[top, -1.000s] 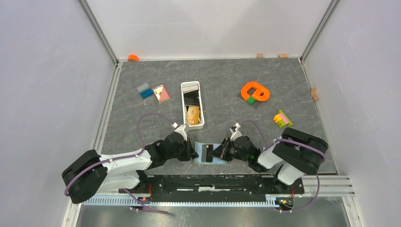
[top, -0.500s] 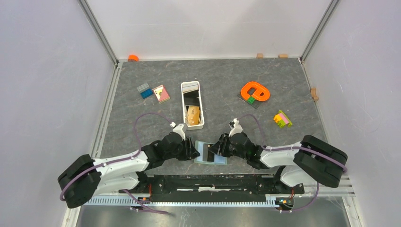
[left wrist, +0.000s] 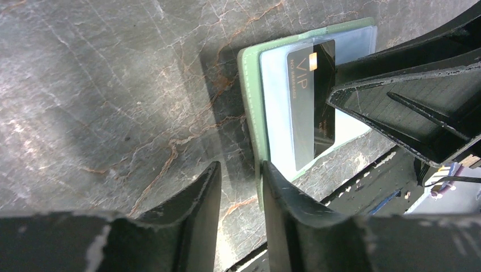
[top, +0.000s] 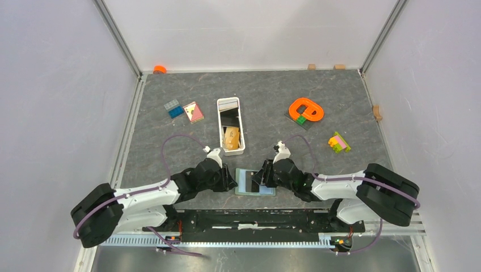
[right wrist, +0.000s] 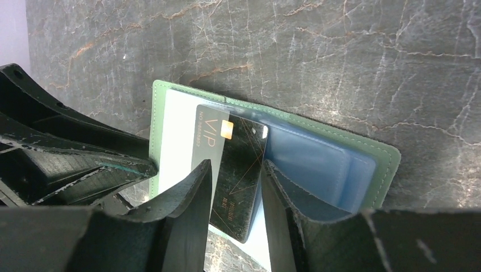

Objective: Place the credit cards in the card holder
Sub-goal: Insert the credit card into the card holder.

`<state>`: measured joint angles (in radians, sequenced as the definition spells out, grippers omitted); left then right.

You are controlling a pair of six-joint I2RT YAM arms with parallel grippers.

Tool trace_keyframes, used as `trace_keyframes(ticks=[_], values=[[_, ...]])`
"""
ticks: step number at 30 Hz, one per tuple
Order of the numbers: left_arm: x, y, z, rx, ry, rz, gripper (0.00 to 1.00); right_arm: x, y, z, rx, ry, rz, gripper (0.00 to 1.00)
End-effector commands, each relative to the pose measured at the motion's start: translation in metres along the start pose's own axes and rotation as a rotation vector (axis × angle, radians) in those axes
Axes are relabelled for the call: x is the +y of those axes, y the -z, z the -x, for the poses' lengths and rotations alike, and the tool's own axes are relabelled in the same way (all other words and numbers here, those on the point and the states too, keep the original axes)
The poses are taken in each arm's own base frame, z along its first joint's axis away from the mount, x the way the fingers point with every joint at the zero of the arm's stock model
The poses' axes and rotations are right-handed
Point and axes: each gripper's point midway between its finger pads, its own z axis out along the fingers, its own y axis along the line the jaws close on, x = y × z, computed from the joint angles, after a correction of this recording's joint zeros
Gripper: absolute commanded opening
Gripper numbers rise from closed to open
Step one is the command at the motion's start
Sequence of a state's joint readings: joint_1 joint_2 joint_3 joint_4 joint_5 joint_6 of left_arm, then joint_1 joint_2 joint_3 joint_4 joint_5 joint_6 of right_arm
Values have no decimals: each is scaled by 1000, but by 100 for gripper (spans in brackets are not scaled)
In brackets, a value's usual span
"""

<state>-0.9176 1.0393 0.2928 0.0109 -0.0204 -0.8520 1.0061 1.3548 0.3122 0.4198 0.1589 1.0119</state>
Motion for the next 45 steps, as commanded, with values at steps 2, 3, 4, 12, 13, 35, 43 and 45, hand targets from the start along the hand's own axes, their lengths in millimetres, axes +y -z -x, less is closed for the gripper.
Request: trace_keyframes(ticks=[2,3,4,12,13,35,43,45], values=[[-25,-9,13,-22,-33,-90,33,-20,-2,-12,44,51,-90,41],[-27,-11,12,-14,-33,-98,29,-19,-3,-12,44,51,-87,40],[-28,-12,11,-7,-32,-105,26,-17,-3,-11,43,51,-82,39],[-38,-17,8,12,-18,-155,8,-1,-8,-14,60,45,-39,33],[-38,-18,7,15,-17,-157,8,0,-9,-15,63,44,-35,33],[-44,-15,11,20,-21,-160,16,27,-1,-1,-5,-81,7,30],[-36,17,47,-59,-84,-68,69,19,26,52,-222,122,-47,63],[-34,27,60,-69,-100,-42,75,21,33,65,-258,170,-71,70]])
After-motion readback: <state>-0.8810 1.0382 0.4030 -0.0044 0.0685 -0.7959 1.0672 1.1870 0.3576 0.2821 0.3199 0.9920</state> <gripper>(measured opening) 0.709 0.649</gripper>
